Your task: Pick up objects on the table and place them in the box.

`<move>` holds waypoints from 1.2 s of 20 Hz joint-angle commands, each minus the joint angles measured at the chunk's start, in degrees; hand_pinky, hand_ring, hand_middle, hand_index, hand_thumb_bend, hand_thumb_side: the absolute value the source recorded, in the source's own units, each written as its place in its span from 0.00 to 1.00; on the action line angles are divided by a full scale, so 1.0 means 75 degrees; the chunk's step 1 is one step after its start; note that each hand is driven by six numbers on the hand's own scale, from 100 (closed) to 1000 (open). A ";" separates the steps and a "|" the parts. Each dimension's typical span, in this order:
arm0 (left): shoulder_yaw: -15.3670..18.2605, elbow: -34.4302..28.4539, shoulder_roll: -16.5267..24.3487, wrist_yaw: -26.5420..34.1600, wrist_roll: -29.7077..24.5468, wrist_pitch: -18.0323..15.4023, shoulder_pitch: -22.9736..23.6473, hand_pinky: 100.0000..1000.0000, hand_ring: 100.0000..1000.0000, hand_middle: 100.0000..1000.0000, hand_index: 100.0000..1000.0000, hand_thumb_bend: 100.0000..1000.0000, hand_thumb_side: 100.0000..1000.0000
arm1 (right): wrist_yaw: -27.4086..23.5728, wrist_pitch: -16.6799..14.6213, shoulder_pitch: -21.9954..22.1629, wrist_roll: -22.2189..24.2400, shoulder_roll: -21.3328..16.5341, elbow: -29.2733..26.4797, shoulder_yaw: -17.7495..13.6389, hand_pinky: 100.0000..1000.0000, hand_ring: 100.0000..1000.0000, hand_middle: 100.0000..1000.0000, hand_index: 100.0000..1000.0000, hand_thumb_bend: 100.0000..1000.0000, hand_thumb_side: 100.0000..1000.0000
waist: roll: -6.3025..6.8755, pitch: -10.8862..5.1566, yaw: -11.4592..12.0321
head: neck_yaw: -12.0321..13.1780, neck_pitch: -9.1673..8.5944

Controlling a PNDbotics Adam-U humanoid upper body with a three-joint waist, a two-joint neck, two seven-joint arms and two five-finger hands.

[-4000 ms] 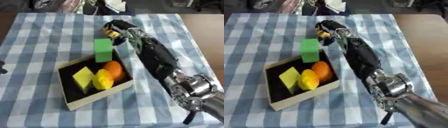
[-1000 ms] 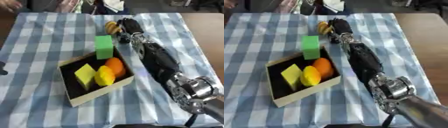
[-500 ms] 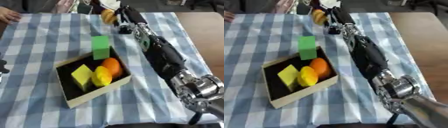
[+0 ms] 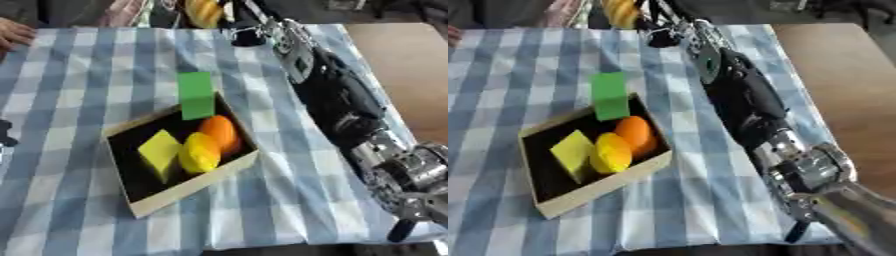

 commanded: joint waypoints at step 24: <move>0.0213 0.0058 0.0195 -0.0104 0.0181 0.0029 0.0188 0.70 0.48 0.53 0.76 0.14 0.62 | -0.1507 -0.1983 0.0820 0.3274 0.0084 -0.3893 0.2758 0.75 0.58 0.34 0.32 0.00 0.00 | -0.0099 -0.0285 -0.0517 | 0.0409 0.0033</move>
